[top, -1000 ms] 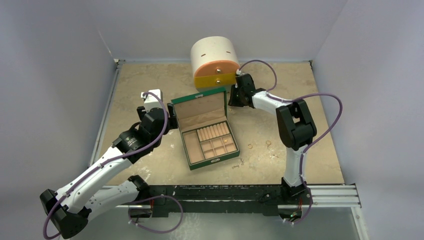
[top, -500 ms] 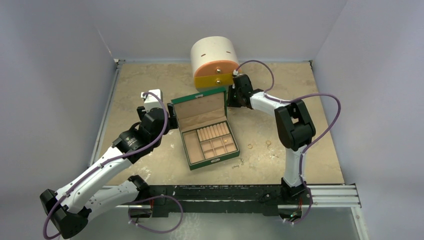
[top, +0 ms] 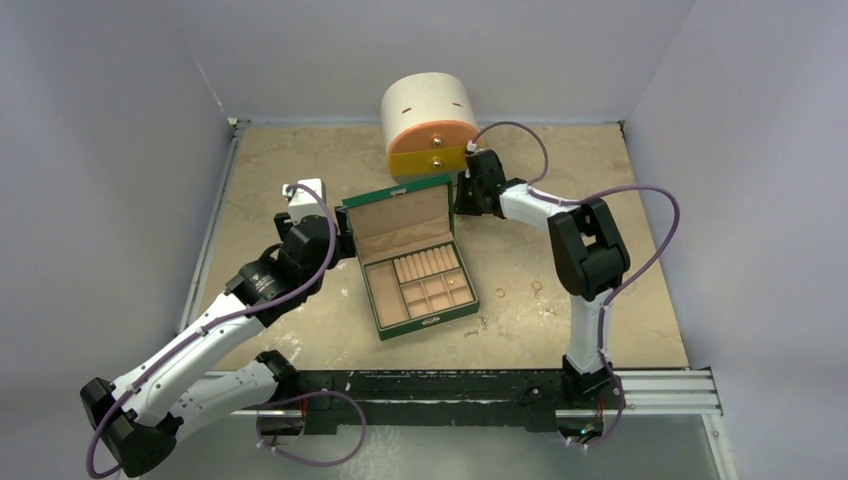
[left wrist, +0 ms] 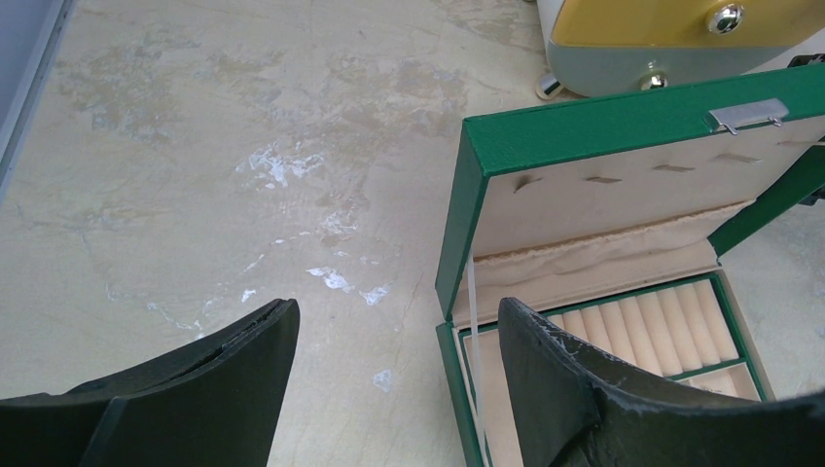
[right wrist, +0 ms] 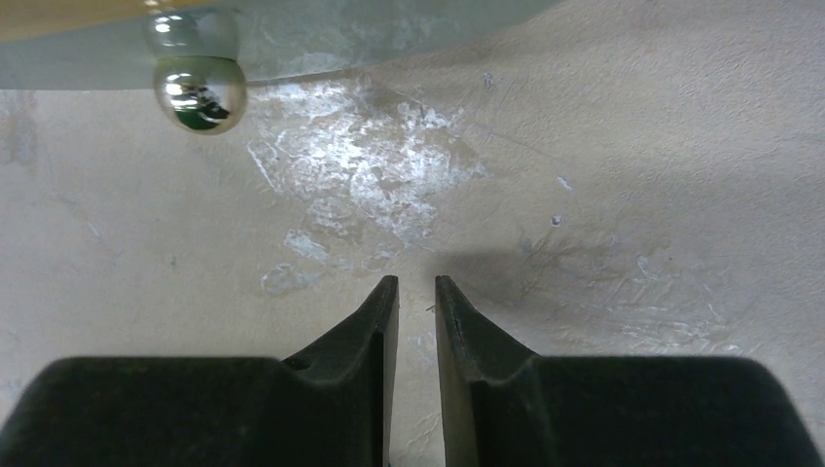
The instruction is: Organize the mixed jewelry
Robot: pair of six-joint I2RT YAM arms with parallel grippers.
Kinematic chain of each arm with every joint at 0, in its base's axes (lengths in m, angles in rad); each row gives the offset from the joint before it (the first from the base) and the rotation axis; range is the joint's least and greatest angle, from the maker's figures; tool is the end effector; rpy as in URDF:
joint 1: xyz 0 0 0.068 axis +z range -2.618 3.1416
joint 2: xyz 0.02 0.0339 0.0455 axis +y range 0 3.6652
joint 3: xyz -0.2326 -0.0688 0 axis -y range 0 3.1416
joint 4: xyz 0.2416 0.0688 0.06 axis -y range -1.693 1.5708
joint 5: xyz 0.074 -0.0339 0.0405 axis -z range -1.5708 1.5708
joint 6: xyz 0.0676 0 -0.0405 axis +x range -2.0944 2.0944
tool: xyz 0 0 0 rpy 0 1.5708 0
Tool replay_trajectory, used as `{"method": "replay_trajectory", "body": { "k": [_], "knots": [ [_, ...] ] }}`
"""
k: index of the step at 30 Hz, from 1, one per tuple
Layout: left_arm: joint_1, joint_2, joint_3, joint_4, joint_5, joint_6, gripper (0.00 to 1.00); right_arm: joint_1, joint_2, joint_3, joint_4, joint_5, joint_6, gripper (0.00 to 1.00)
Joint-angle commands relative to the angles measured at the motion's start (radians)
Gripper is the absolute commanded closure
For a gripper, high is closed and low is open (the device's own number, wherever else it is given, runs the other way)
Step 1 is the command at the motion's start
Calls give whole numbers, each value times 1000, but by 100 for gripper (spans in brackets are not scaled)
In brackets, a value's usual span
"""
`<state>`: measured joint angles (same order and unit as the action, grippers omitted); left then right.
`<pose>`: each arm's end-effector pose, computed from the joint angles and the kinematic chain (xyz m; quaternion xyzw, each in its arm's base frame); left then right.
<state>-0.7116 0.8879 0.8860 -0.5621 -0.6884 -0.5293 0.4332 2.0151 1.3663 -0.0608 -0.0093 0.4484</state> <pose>0.1959 -0.1122 0.2860 -0.0871 0.8360 -0.0235 0.5413 0.4138 0.1921 0.1331 0.0050 0.9087 0.1819 0.3757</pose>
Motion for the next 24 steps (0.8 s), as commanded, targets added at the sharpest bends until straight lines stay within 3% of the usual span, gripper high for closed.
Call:
{"method": "replay_trajectory", "body": {
  "k": [1, 8, 19, 24],
  "knots": [
    [5, 0, 4, 37, -10, 25, 26, 6, 17, -10, 23, 24, 6, 77],
    [5, 2, 5, 37, -10, 25, 26, 6, 19, -18, 24, 34, 5, 79],
    [6, 3, 4, 37, -10, 25, 26, 7, 4, -18, 16, 43, 6, 100],
    [7, 5, 5, 37, -10, 25, 26, 8, -26, -32, 7, 59, 6, 100]
  ]
}}
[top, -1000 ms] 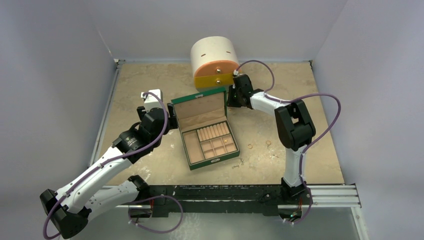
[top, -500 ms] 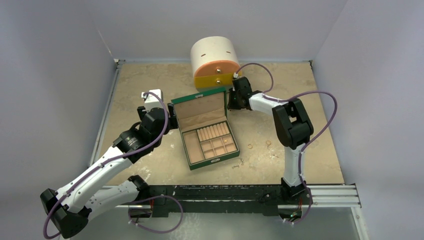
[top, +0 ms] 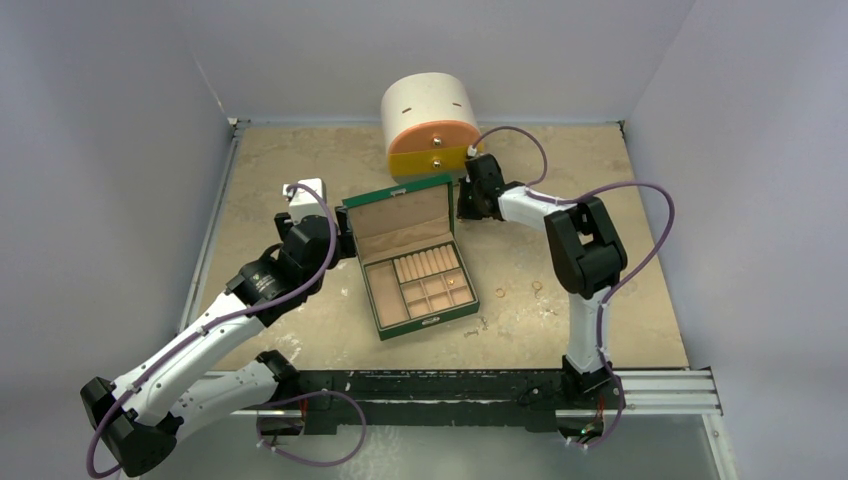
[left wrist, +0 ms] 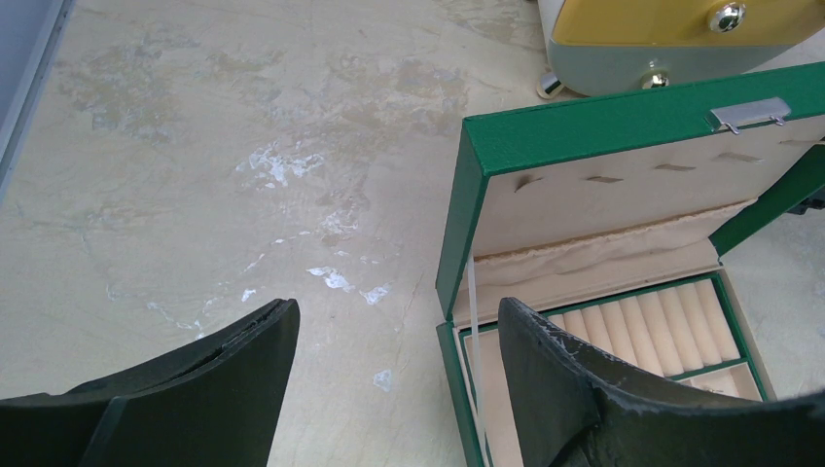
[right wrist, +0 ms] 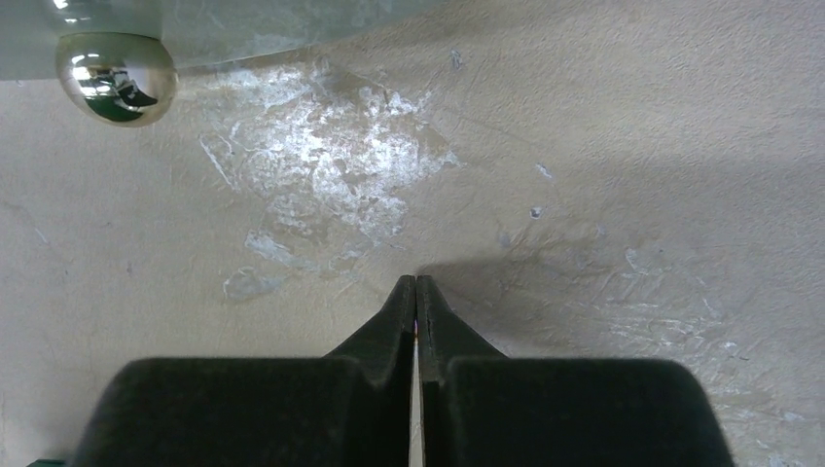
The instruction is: Organize the mixed jewelry
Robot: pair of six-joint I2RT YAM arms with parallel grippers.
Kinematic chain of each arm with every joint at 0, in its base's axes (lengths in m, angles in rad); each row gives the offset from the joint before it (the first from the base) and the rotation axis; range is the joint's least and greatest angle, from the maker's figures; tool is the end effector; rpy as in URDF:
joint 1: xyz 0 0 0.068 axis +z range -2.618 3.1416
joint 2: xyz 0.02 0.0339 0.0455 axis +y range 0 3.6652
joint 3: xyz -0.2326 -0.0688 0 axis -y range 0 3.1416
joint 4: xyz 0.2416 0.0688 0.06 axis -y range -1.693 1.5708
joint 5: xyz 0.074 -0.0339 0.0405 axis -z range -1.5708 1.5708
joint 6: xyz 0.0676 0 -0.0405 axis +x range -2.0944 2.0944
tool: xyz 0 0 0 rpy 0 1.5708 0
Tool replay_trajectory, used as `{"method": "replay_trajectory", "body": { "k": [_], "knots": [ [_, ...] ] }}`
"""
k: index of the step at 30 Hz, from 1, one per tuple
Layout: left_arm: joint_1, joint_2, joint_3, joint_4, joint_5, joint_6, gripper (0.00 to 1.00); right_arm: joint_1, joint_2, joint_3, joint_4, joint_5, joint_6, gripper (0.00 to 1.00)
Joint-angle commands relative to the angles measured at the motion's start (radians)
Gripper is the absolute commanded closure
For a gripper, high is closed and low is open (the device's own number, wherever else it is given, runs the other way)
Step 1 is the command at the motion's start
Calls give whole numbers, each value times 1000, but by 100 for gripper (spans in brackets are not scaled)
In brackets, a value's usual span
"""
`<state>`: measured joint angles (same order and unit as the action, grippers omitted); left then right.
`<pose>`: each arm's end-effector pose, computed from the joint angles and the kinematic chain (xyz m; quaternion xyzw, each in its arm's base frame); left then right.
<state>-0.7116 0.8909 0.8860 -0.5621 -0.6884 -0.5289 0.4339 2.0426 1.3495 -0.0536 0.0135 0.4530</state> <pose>0.1963 -0.1125 0.2854 -0.0864 0.8366 -0.0225 0.5405 0.4122 0.1900 0.1163 0.0115 0.9162 0.1662 0.3644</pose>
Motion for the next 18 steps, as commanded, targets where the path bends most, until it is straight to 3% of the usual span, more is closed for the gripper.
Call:
{"method": "replay_trajectory", "body": {
  "k": [1, 18],
  "knots": [
    [7, 2, 6, 37, -9, 24, 26, 7, -63, -19, -2, 38, 2, 100],
    [7, -7, 6, 37, -5, 23, 26, 43, -395, -246, -18, 37, 18, 100]
  ]
}}
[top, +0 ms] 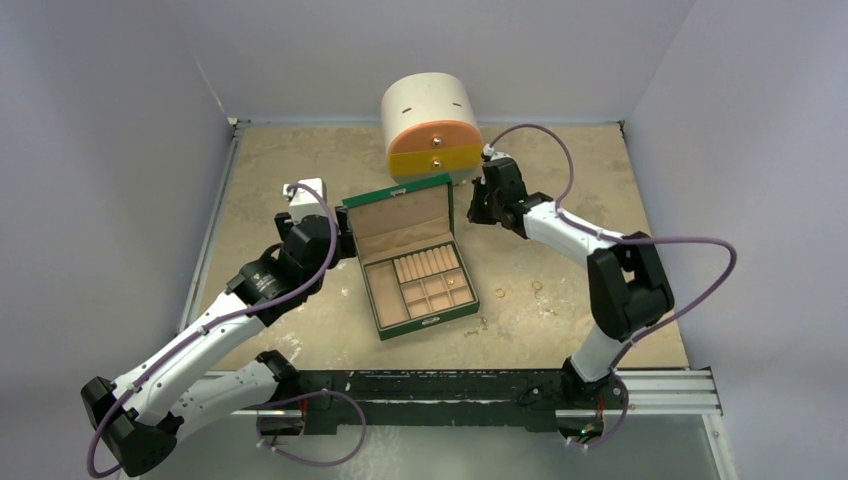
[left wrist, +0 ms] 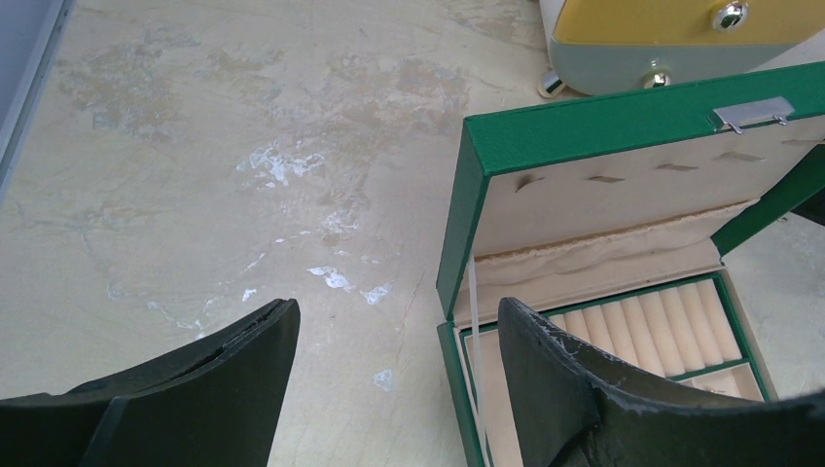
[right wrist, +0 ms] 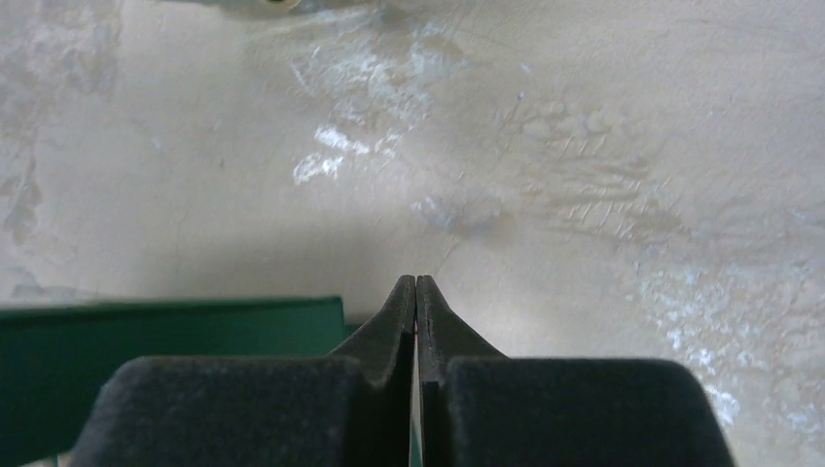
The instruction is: Organize the mixed jewelry
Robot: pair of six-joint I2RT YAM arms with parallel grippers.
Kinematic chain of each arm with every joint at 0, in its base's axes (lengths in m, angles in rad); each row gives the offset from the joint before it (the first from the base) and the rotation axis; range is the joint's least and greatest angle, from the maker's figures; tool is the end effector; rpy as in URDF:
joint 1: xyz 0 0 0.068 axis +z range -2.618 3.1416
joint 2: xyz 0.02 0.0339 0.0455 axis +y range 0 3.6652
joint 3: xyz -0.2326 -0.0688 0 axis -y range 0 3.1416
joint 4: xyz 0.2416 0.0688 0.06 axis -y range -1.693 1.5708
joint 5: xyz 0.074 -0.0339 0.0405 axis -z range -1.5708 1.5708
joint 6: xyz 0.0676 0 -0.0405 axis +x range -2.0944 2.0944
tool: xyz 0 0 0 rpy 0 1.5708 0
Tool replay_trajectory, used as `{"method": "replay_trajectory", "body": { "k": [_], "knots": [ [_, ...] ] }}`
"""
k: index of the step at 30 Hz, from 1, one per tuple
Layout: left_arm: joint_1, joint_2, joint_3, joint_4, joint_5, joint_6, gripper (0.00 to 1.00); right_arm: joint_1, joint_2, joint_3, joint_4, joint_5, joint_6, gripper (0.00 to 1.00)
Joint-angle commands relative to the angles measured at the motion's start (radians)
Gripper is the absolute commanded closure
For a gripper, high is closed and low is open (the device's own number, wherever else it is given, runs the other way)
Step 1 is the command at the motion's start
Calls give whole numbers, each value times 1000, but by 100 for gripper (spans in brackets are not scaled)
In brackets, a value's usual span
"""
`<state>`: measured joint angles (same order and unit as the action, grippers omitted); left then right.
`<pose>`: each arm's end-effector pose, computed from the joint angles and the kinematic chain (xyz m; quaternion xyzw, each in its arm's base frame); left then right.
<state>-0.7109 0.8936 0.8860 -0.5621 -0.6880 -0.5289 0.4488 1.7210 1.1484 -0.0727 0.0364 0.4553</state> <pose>0.1967 -0.1127 0.2849 -0.0861 0.8372 -0.0216 0.5396 0.3646 0.1728 0.1779 0.0110 0.8947 0.1803 0.4086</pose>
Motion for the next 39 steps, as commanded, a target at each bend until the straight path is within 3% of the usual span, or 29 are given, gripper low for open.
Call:
{"method": "replay_trajectory", "body": {
  "k": [1, 17, 26, 39],
  "knots": [
    [5, -11, 5, 37, -5, 23, 26, 40, -93, -60, 1, 23, 17, 100],
    [6, -16, 5, 37, -5, 23, 26, 249, -381, -293, 40, 82, 72, 100],
    [6, -23, 5, 38, 1, 22, 26, 321, -400, -409, 80, 187, 129, 100],
    [6, -34, 5, 36, 3, 20, 27, 338, -392, -443, 118, 232, 181, 100]
  ]
}}
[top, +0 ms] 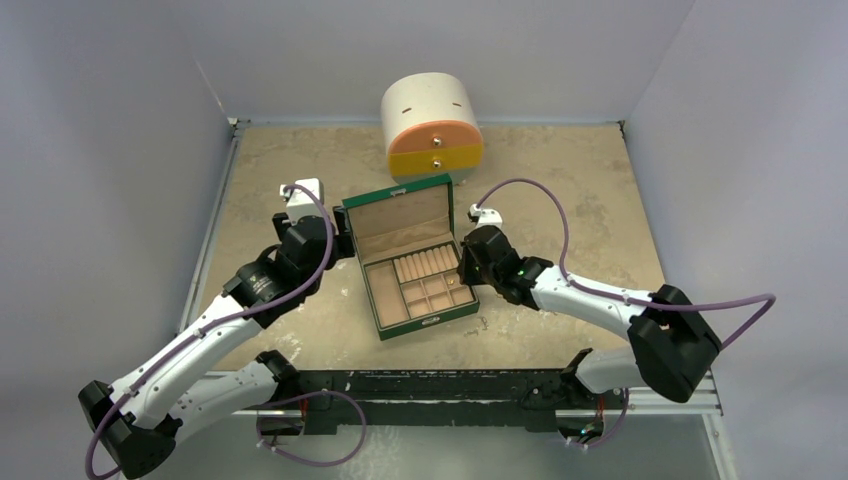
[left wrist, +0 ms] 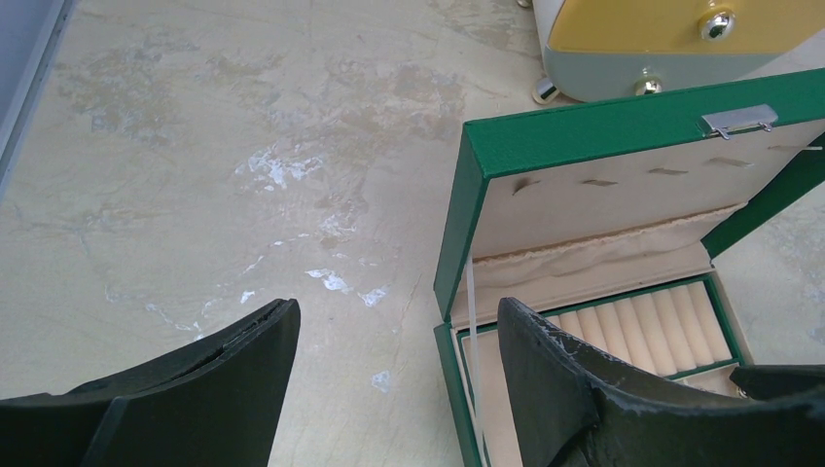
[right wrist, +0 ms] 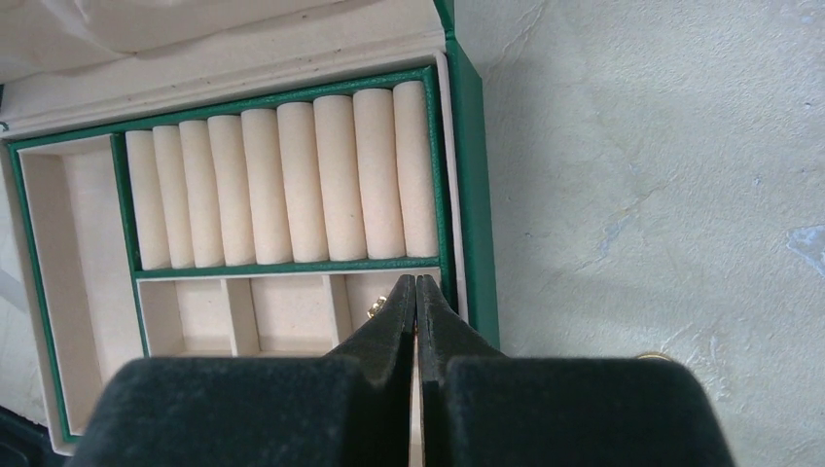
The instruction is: Organize the mixed jewelry
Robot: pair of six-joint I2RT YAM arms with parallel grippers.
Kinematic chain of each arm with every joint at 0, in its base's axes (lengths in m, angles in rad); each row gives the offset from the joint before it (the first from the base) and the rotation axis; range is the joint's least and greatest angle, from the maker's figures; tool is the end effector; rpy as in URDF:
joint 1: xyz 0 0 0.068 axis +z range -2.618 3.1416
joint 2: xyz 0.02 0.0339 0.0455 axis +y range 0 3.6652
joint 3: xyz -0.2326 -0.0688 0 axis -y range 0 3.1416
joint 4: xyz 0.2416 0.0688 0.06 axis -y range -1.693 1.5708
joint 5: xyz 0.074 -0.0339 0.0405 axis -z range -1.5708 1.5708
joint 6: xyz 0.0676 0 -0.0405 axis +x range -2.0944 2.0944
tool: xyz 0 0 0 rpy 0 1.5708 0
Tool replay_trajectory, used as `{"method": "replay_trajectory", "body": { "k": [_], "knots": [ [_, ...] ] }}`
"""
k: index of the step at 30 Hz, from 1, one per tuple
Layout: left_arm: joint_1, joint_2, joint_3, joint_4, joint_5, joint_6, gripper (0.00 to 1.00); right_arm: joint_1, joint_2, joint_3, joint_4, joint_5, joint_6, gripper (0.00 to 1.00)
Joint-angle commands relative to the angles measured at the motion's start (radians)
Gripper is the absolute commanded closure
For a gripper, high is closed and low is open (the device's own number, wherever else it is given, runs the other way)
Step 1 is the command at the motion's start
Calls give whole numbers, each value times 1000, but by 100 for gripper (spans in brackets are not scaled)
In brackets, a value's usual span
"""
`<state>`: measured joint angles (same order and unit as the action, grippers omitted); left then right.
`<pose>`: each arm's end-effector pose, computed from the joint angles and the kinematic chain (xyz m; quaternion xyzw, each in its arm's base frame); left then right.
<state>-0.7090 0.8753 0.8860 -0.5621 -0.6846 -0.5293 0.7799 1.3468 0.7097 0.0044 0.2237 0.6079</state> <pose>0.1945 -0.1105 0.2885 -0.0893 0.8336 -0.0281 0.5443 0.2317 0.2081 0.1621 -0.0259 0.8875 0.2108 0.4090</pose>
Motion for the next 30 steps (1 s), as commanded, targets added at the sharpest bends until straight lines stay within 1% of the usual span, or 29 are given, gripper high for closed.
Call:
{"method": "replay_trajectory", "body": {
  "k": [1, 6, 17, 24, 27, 30],
  "knots": [
    [2, -16, 5, 37, 0, 20, 27, 8, -14, -3, 42, 45, 29, 100],
    [4, -17, 5, 37, 1, 20, 27, 15, 6, 9, 42, 45, 32, 100],
    [4, -16, 5, 39, 5, 23, 27, 41, -1, 24, 17, 56, 45, 86],
    [4, -15, 4, 41, 7, 23, 27, 45, -99, 36, -64, 94, 52, 82],
    [2, -13, 4, 42, 9, 23, 27, 45, -156, 49, -129, 118, 57, 78],
    [5, -10, 4, 42, 12, 22, 26, 45, -211, 59, -208, 136, 69, 77]
  ]
}}
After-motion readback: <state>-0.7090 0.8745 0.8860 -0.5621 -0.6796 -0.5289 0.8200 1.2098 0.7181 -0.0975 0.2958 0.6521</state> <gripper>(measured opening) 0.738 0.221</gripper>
